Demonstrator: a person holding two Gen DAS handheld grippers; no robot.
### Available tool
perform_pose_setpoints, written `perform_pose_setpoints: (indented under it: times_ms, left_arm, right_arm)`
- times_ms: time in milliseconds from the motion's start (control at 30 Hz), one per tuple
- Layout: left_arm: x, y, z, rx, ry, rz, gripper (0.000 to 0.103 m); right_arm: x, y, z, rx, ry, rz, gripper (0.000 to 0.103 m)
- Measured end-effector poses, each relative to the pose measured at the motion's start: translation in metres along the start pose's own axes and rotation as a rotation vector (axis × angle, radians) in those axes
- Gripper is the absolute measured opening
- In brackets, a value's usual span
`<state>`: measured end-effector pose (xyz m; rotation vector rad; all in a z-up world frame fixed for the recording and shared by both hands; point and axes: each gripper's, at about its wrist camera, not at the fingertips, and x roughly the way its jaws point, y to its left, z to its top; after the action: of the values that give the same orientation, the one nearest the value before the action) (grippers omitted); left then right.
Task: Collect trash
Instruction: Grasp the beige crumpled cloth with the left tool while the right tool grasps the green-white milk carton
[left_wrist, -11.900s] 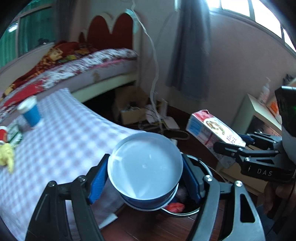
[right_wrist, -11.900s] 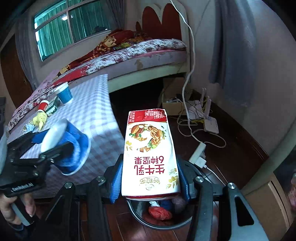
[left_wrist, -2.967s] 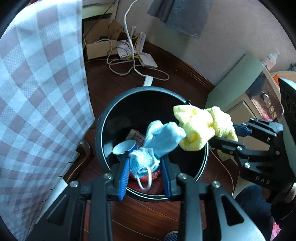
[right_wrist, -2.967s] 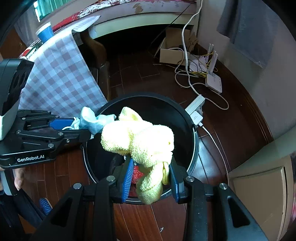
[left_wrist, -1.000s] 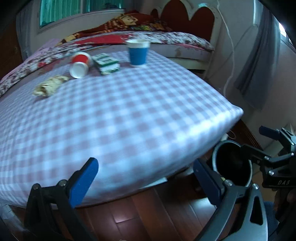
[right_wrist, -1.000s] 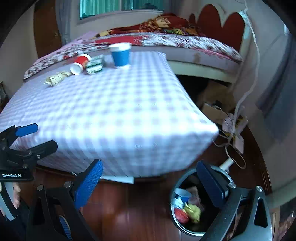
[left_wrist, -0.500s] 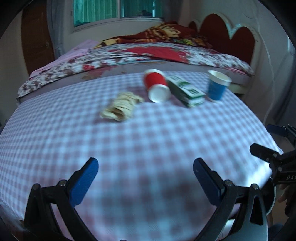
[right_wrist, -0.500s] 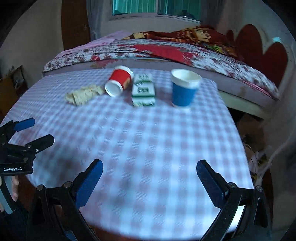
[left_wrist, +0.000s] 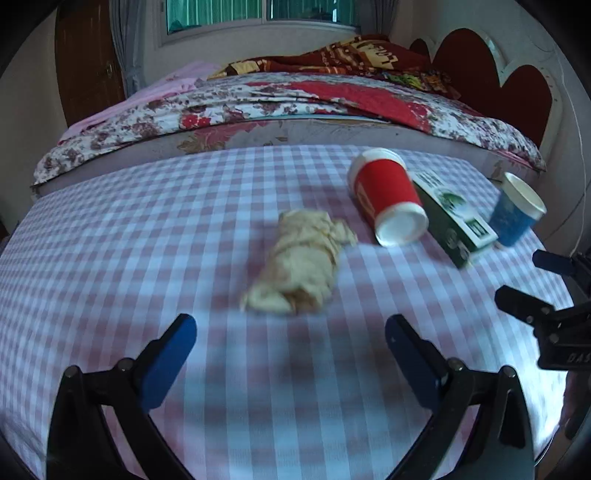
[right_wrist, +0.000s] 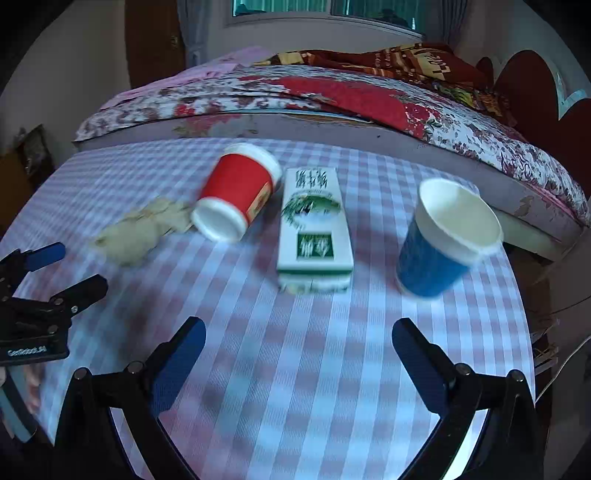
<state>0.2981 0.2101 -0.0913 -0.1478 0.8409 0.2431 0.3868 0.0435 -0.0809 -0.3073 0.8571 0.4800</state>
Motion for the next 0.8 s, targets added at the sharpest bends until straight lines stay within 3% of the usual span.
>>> perform_pose_setpoints:
  times_ms: [233, 500, 533, 700, 733, 800]
  left_arm:
    - [0.036, 0.007, 0.020, -0.010, 0.066, -0.010, 0.094]
    - [0.052, 0.003, 0.026, 0.007, 0.094, 0.010, 0.090]
    - [0.053, 0.004, 0.027, 0.001, 0.096, 0.003, 0.087]
    - [0.057, 0.004, 0.026, -0.006, 0.111, 0.003, 0.077]
    - [0.058, 0.004, 0.025, -0.001, 0.111, 0.005, 0.074]
    - [0.054, 0.003, 0.023, 0.014, 0.098, 0.002, 0.053]
  right_arm:
    - [0.040, -0.009, 0.030, 0.039, 0.033, -0.042, 0.101]
    - [0.064, -0.008, 0.039, 0.055, 0.058, -0.050, 0.082]
    - [0.064, -0.008, 0.038, 0.057, 0.058, -0.051, 0.077]
    - [0.065, -0.011, 0.039, 0.067, 0.055, -0.043, 0.071]
    - [0.065, -0.011, 0.038, 0.065, 0.059, -0.048, 0.056]
    - [0.063, -0.011, 0.037, 0.067, 0.062, -0.039, 0.056]
